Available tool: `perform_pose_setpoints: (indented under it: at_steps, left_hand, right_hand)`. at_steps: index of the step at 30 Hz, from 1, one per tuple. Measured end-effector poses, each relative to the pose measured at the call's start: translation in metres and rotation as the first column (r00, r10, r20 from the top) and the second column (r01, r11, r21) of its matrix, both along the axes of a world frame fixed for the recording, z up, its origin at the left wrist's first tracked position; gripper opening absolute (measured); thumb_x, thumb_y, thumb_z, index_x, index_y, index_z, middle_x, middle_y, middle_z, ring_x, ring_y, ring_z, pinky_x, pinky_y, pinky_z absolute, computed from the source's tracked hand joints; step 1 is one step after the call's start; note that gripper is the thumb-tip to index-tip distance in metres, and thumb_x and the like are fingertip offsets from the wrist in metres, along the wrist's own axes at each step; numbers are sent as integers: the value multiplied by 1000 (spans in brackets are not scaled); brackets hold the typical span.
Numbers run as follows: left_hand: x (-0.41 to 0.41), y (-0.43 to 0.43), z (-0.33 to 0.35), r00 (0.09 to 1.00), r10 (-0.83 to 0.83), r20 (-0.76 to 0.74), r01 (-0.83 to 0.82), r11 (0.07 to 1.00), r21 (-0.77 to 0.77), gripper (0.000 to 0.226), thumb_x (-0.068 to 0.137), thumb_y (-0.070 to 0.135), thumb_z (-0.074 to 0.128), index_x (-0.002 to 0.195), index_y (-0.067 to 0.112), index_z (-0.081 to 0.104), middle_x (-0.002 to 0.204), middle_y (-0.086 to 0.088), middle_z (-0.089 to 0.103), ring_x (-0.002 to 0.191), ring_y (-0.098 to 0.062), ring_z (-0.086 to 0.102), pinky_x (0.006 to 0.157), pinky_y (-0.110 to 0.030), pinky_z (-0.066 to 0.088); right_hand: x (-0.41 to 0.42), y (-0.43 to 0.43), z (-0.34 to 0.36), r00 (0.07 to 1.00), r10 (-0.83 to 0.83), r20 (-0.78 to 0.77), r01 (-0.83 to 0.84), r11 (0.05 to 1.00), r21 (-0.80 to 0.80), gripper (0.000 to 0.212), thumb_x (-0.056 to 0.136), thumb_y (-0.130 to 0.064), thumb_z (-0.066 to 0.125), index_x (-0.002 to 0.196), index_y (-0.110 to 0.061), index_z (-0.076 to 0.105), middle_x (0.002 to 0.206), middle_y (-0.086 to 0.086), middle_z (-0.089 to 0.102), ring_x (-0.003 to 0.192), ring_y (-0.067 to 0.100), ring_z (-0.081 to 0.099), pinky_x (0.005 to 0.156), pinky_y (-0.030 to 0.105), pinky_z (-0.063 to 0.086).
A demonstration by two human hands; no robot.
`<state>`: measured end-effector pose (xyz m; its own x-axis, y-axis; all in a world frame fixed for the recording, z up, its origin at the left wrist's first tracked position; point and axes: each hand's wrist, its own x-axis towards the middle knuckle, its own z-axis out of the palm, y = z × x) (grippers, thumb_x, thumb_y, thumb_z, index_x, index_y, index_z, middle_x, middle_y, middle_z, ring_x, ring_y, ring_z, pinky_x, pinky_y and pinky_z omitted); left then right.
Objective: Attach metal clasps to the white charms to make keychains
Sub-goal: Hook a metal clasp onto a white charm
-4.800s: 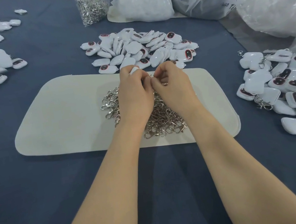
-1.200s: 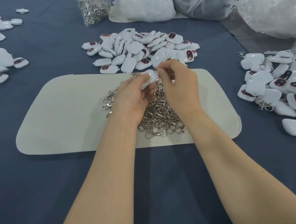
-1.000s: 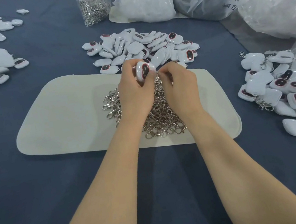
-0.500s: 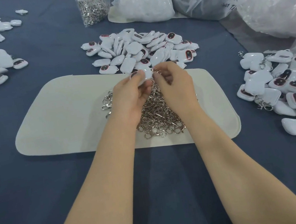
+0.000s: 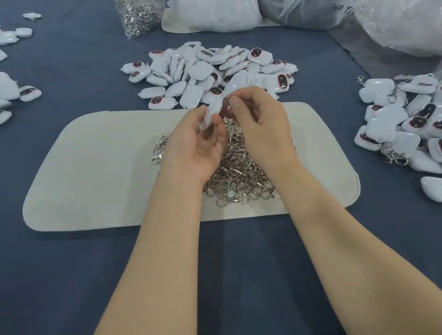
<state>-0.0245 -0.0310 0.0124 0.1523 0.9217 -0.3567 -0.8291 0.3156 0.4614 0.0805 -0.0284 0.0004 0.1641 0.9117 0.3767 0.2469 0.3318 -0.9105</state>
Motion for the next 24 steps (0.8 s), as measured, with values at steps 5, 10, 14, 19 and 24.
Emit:
perform_pose_setpoints:
  at_steps: [5, 10, 14, 19, 24]
  left_hand:
    - [-1, -2, 0, 1000, -29, 0, 29, 1000, 2, 15, 92, 9, 53, 88, -4, 57, 55, -5, 62, 44, -6, 56, 47, -16, 51]
    - [4, 0, 0, 989, 19, -146, -16, 1000, 22, 7, 92, 10, 52, 93, 5, 55, 60, -2, 59, 43, -4, 53, 44, -15, 47]
    - [6, 2, 0, 820, 265, -507, -155, 956, 250, 11, 92, 10, 52, 93, 17, 61, 76, 0, 58, 49, -5, 52, 49, -17, 44]
    - [10, -4, -4, 303, 579, -757, 33, 788, 615, 23, 92, 15, 52, 109, 27, 61, 83, 14, 57, 68, -5, 51, 68, -20, 46]
    - [13, -6, -9, 64, 675, -735, 226, 708, 670, 30, 93, 16, 51, 122, 21, 59, 93, 11, 60, 76, -7, 57, 74, -23, 48]
  right_hand:
    - [1, -1, 3, 999, -18, 27, 17, 999, 48, 14, 93, -12, 57, 86, -24, 58, 79, -14, 62, 76, 3, 59, 75, 17, 48]
    - [1, -3, 4, 992, -44, 118, 34, 995, 90, 7, 95, -13, 54, 89, -17, 55, 77, -14, 56, 68, -5, 50, 68, 8, 39]
    - [1, -1, 2, 964, -51, 261, 33, 997, 72, 8, 98, -15, 50, 92, -10, 53, 80, -3, 53, 69, 9, 45, 63, 15, 33]
    - [6, 3, 0, 907, -42, 418, 21, 998, 54, 17, 99, -14, 47, 92, 0, 55, 84, 5, 55, 75, 19, 44, 65, 24, 29]
    - [12, 5, -4, 915, -9, 403, 23, 999, -30, 18, 99, -15, 47, 95, -1, 57, 81, 4, 59, 73, 19, 49, 60, 22, 32]
